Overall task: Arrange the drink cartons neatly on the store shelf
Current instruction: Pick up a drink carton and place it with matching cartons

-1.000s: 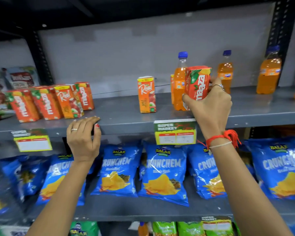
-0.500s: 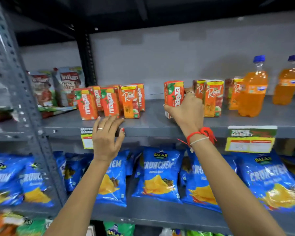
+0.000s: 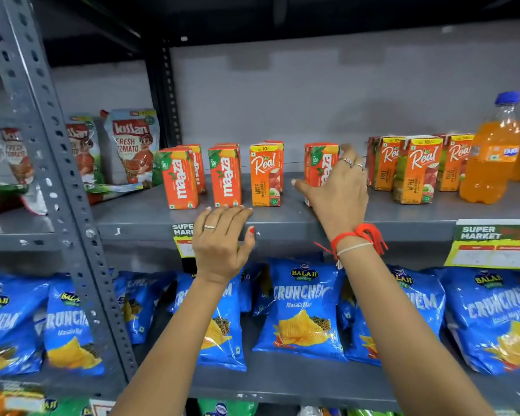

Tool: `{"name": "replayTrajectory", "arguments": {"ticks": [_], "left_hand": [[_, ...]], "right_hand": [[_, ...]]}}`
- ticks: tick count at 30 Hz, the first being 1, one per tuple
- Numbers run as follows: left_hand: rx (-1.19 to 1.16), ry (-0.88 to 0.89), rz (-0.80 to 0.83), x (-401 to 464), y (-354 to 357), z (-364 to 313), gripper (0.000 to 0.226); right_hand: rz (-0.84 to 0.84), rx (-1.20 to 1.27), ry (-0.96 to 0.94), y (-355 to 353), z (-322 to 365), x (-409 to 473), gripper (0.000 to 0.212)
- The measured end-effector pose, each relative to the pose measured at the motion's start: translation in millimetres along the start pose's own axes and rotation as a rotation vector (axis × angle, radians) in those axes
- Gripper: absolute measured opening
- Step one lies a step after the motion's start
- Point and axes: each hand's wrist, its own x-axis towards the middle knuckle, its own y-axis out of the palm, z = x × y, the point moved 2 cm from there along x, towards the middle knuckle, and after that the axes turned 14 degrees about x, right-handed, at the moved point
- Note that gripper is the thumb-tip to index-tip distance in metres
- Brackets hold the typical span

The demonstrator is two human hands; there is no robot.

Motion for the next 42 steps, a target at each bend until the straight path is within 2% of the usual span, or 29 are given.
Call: {"name": "replayTrajectory", "arguments": {"ticks": [2,3,5,10,17,21,24,30,35,42], "left_hand": [[0.002,0.009,0.0,0,0,1,0.042],[-0.001,0.01,0.0,0,0,1,0.041],[-0.007,0.013,0.0,-1,-1,1,0.04],[-0.002,0.026,0.022,-1,-2,2,0.038],[0.003,0.016,0.035,0,-3,1,0.043],[-0.01,0.013,0.054,1,-5,1,0.044],[-0.017,0.011,0.067,1,-7,0,0.043],[0.038,-0.005,0.016,2,-10,-13,0.034],[-0.033,0.051,-0.007,8,-14,-61,0.033],[-0.143,0.057,0.028,27,-7,-157,0.036]], "right_hand": [[-0.117,0.068,-0.201,3,16,-13,0.071],[-0.122,0.111,-0.295,6,25,-19,0.06],[-0.018,0.141,-0.375,19,38,-23,0.046],[0.278,0.151,-0.168,37,46,-11,0.045],[0.368,0.222,-0.013,46,46,-5,0.047],[0.365,0.235,-0.011,41,44,-4,0.047],[0.337,0.297,-0.029,34,45,-7,0.059],[0.25,0.473,-0.038,-17,43,-3,0.063],[0.247,0.516,0.037,-65,10,9,0.072],[0.109,0.558,0.102,-155,-58,43,0.064]]}}
